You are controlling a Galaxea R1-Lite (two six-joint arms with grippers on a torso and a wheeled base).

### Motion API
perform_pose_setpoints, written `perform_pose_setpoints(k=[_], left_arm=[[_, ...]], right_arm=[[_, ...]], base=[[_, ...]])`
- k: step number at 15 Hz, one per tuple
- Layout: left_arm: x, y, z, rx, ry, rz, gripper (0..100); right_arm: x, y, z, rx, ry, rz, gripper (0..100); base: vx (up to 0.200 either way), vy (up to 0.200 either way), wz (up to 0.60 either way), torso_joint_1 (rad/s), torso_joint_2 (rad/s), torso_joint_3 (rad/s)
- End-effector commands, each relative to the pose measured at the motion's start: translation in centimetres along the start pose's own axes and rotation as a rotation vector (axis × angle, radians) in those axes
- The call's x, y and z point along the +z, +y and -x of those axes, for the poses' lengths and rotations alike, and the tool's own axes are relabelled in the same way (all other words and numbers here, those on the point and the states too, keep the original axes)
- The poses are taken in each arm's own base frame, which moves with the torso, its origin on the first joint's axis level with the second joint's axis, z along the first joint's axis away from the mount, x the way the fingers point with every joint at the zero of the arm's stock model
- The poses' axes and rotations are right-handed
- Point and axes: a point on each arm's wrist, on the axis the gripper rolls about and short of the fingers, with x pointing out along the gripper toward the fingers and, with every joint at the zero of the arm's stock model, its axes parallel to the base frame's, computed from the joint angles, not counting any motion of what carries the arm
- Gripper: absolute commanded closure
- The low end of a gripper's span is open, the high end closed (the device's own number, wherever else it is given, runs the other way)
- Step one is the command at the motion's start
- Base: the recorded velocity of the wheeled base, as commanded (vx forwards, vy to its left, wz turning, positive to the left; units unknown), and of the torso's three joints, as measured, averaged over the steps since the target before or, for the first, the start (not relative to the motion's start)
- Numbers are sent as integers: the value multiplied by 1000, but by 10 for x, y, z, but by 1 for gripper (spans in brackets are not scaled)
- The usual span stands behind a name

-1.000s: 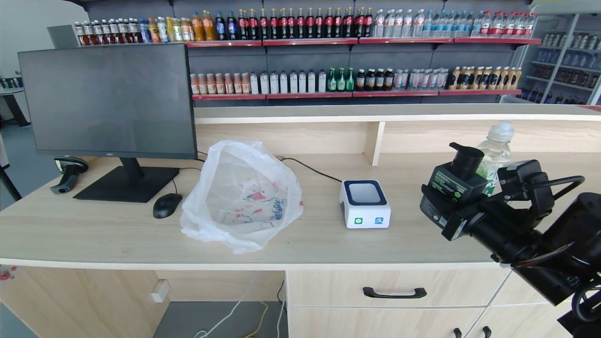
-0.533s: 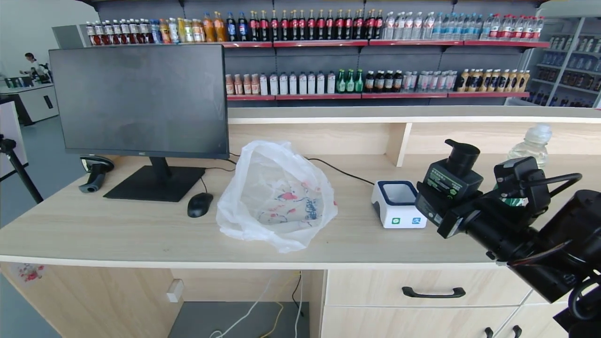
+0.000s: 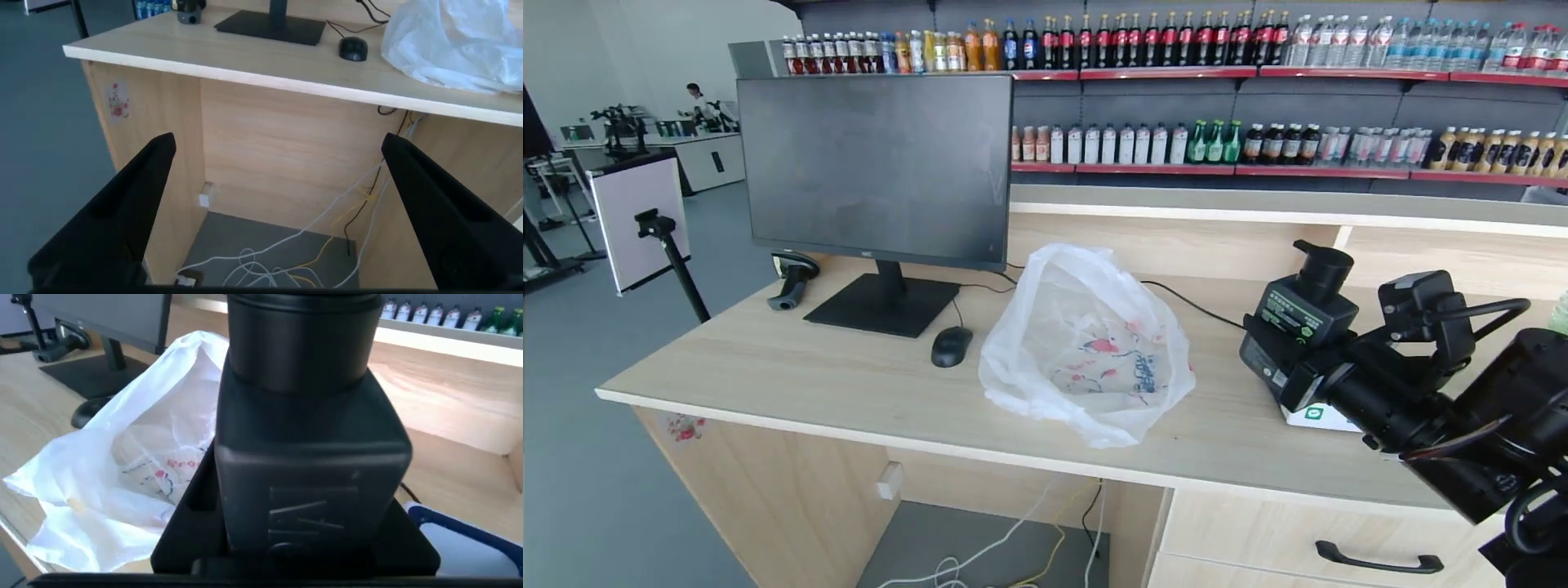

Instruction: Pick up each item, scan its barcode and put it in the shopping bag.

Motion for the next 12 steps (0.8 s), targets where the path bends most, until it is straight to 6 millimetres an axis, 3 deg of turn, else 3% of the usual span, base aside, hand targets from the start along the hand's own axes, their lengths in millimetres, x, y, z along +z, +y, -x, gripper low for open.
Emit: perform_pose_setpoints(k=[1, 3, 6, 10, 12], left_arm=[[0, 0, 0, -1, -1, -1, 0], [0, 0, 0, 1, -1, 0, 0], [0, 0, 0, -1, -1, -3, 0], [0, 0, 0, -1, -1, -1, 0], [0, 0, 0, -1, -1, -1, 0]], right_arm=[[4, -1, -6, -2, -28, 1, 100], [12, -1, -21, -2, -81, 2, 100], [7, 10, -31, 36, -77, -8, 100], [-12, 13, -55, 41, -47, -10, 100], [-37, 15, -77, 43, -7, -13, 100]], base=[[0, 0, 0, 0, 0, 0], [0, 0, 0, 0, 0, 0], [0, 0, 0, 0, 0, 0], [0, 0, 0, 0, 0, 0], [0, 0, 0, 0, 0, 0]])
